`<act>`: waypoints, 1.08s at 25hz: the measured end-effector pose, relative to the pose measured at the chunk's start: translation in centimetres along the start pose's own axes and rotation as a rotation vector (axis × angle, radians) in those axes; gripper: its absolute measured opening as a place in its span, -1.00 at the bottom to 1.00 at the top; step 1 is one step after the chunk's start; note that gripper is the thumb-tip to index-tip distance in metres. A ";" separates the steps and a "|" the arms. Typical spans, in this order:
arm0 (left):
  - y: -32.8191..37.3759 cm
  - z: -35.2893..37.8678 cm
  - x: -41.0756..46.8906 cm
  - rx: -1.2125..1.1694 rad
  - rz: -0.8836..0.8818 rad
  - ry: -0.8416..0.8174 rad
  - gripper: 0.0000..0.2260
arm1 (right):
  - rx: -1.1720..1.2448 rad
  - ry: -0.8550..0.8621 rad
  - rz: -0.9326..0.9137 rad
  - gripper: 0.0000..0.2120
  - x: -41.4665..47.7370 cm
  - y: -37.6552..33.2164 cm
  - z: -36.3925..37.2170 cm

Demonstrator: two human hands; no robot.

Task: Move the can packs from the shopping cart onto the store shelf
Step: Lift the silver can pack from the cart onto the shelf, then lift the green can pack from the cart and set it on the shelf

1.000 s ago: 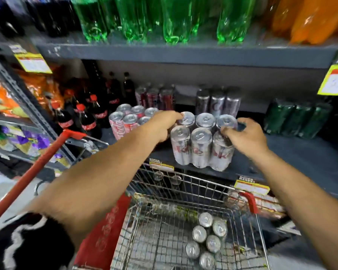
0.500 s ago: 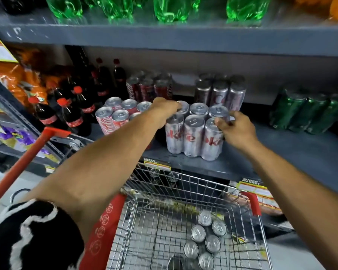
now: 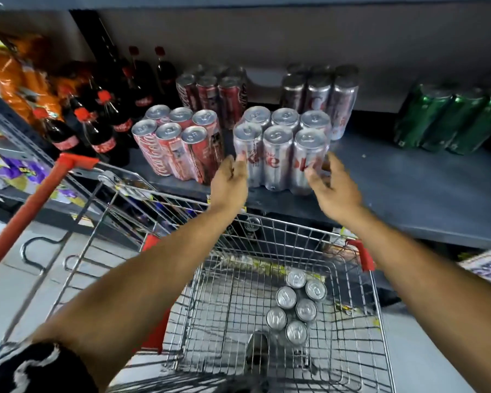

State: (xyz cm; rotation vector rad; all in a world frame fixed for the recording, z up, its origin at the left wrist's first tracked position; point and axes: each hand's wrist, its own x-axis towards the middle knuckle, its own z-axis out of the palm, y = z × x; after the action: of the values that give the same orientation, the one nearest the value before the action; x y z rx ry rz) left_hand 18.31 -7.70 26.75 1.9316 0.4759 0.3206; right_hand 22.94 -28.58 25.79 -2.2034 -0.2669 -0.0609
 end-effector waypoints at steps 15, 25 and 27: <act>-21.0 7.5 -18.3 0.196 -1.102 -0.526 -0.65 | -0.530 -0.708 0.392 -0.31 -12.9 16.3 9.7; -22.3 11.3 -19.2 -0.036 -1.216 -0.366 -0.67 | -0.429 -0.600 0.434 -0.49 -12.5 18.5 12.0; -22.6 10.5 -18.5 -0.025 -1.171 -0.275 -0.75 | -0.409 -0.551 0.474 -0.50 -13.3 18.0 11.8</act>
State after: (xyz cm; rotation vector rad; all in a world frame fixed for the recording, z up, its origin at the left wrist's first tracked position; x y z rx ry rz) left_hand 2.43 -16.92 1.80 1.3481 1.2790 -0.6767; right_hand 13.15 -31.97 2.69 -2.5973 -0.0217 0.8262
